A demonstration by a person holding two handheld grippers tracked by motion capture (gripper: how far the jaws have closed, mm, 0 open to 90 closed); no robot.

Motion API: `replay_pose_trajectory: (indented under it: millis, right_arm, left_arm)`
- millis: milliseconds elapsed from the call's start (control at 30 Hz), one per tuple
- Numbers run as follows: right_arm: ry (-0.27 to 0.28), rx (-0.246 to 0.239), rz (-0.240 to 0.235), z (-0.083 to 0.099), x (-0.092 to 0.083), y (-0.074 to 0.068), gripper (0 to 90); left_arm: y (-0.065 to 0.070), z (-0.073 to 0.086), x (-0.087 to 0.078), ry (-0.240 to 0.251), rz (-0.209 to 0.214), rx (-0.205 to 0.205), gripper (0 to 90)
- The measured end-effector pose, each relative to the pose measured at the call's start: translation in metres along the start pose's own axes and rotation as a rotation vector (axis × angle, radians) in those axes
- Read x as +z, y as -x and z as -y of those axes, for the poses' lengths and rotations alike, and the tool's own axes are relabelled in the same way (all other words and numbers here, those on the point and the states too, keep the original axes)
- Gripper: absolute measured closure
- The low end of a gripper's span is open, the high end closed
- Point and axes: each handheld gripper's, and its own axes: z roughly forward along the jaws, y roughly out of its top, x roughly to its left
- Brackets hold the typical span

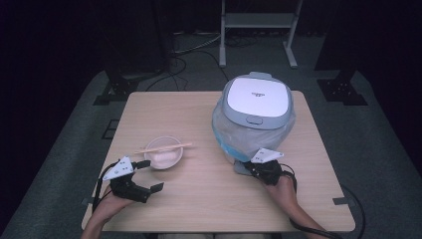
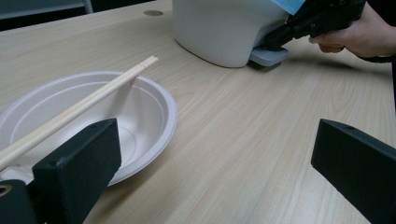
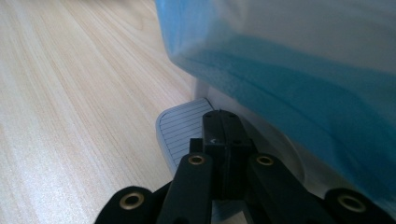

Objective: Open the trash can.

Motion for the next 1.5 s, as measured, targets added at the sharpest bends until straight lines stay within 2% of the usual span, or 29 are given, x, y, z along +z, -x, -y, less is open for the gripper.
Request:
replay_pose_trajectory:
  millis: [233, 500, 600, 867, 1267, 1300, 1333, 1500]
  right_arm:
    - [-0.007, 0.012, -0.011, 0.001, 0.001, 0.001, 90.0]
    - [-0.055, -0.021, -0.015, 0.006, 0.010, -0.002, 90.0]
    - [-0.067, -0.009, -0.019, 0.005, 0.010, 0.001, 90.0]
    - [-0.064, -0.005, -0.034, 0.005, 0.010, 0.003, 90.0]
    - [-0.059, 0.002, -0.040, 0.006, 0.010, 0.003, 90.0]
    - [-0.059, 0.002, -0.040, 0.006, 0.010, 0.003, 90.0]
    - [-0.061, -0.002, -0.038, 0.006, 0.010, 0.003, 90.0]
    - [-0.061, -0.008, -0.039, 0.006, 0.010, 0.004, 90.0]
  left_arm:
    - [-0.001, 0.000, 0.000, -0.001, -0.001, -0.005, 0.8]
    - [-0.001, 0.000, -0.002, -0.001, -0.005, -0.003, 0.8]
    - [-0.002, -0.001, -0.001, 0.001, -0.006, -0.010, 0.8]
    - [-0.009, -0.006, 0.005, -0.012, -0.007, -0.008, 0.9]
    - [-0.029, -0.024, 0.016, -0.063, -0.017, 0.042, 0.9]
    - [-0.030, -0.026, 0.017, -0.071, -0.016, 0.053, 0.9]
    - [-0.032, -0.030, 0.019, -0.087, -0.002, 0.079, 5.3]
    - [-0.037, -0.038, 0.028, -0.129, -0.005, 0.113, 6.0]
